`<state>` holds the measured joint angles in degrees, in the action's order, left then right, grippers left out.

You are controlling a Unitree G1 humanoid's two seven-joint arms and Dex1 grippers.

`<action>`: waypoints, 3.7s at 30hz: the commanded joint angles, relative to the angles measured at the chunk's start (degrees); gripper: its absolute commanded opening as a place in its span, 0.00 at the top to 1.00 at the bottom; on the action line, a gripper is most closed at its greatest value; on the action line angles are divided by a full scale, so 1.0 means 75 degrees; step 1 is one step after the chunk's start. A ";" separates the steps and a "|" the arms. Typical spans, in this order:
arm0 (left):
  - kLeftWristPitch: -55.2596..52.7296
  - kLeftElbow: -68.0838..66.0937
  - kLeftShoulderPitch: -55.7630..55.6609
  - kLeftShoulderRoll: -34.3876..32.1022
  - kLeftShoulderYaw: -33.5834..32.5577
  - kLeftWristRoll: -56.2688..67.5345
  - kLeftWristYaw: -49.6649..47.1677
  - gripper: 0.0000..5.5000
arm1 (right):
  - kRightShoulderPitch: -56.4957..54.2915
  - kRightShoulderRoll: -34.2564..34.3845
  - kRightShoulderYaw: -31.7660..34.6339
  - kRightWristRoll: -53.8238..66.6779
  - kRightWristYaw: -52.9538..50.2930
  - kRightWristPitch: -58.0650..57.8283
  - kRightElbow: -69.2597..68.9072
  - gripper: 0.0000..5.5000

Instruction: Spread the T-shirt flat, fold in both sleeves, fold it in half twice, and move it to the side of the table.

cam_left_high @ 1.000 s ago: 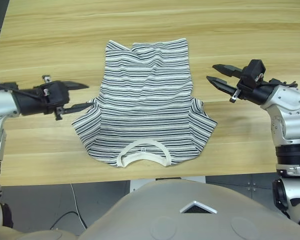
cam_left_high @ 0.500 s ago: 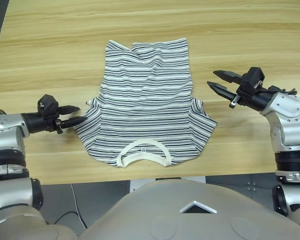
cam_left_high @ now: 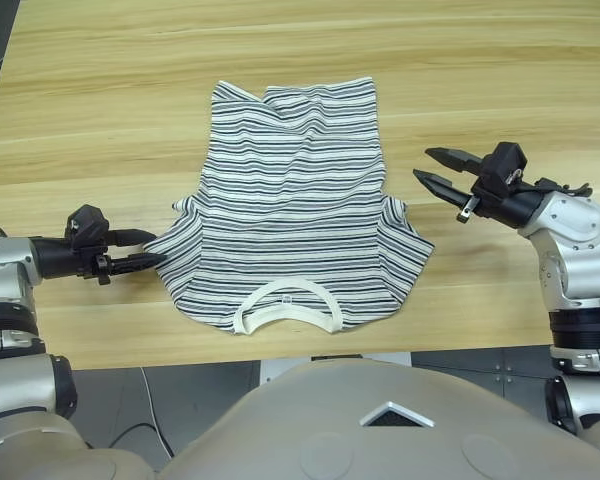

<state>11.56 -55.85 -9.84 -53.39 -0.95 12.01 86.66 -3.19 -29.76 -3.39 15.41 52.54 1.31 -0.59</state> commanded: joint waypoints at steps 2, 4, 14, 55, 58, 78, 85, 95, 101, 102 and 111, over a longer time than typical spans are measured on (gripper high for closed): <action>0.0120 -0.0256 0.0208 0.0222 0.0417 -0.0773 -0.0528 0.57 | 0.0060 -0.0092 -0.0036 -0.0100 -0.0029 -0.0067 -0.0189 0.70; 0.0124 -0.0277 0.0211 0.0278 0.0466 -0.0775 -0.0421 0.64 | 0.0087 -0.0102 -0.0033 -0.0109 -0.0029 -0.0067 -0.0216 0.70; 0.0229 -0.0326 0.0311 0.0235 0.0424 -0.0620 0.0230 0.91 | 0.0038 -0.0127 -0.0012 -0.0154 -0.0012 -0.0049 -0.0153 0.70; -0.4054 0.4894 0.0271 0.0983 0.0601 0.1628 -0.0271 0.98 | -0.0022 0.0116 -0.0472 -0.0399 -0.0126 0.0124 -0.0031 0.70; -0.4055 0.4417 0.0020 0.1230 0.0679 0.1390 -0.0463 0.88 | 0.0009 0.0148 -0.0515 -0.0402 -0.0154 0.0150 -0.0033 0.70; -0.4733 0.4822 -0.0105 0.1893 0.0125 0.2133 -0.0441 0.57 | 0.0001 -0.0103 0.0197 0.0261 -0.0042 -0.0378 0.0012 0.70; -0.3547 0.4606 0.0261 0.1596 -0.0550 0.2208 0.0117 0.57 | -0.0140 -0.0306 0.0494 0.0319 0.0046 -0.0475 0.0177 0.70; -0.1214 0.4179 0.1743 0.0220 -0.0929 0.2158 0.0749 0.57 | -0.0224 -0.0365 0.0716 0.0312 0.0113 -0.0404 0.0371 0.70; 0.1601 0.4787 0.2756 0.0154 -0.0527 -0.0366 -0.0763 0.57 | -0.0215 -0.0316 0.0694 0.0314 0.0092 -0.0416 0.0243 0.70; 0.1775 0.4910 0.2894 0.0108 -0.0507 -0.0539 -0.0884 0.57 | -0.0222 -0.0309 0.0684 0.0313 0.0092 -0.0421 0.0227 0.70; 0.1748 0.5616 0.3004 0.0022 -0.0599 -0.0041 -0.1019 0.57 | -0.0221 -0.0184 0.0582 0.0263 0.0039 -0.0387 0.0247 0.70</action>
<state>25.22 -15.13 12.80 -52.19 -4.86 10.92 79.88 -4.47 -31.49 1.13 17.21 52.99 -1.44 1.69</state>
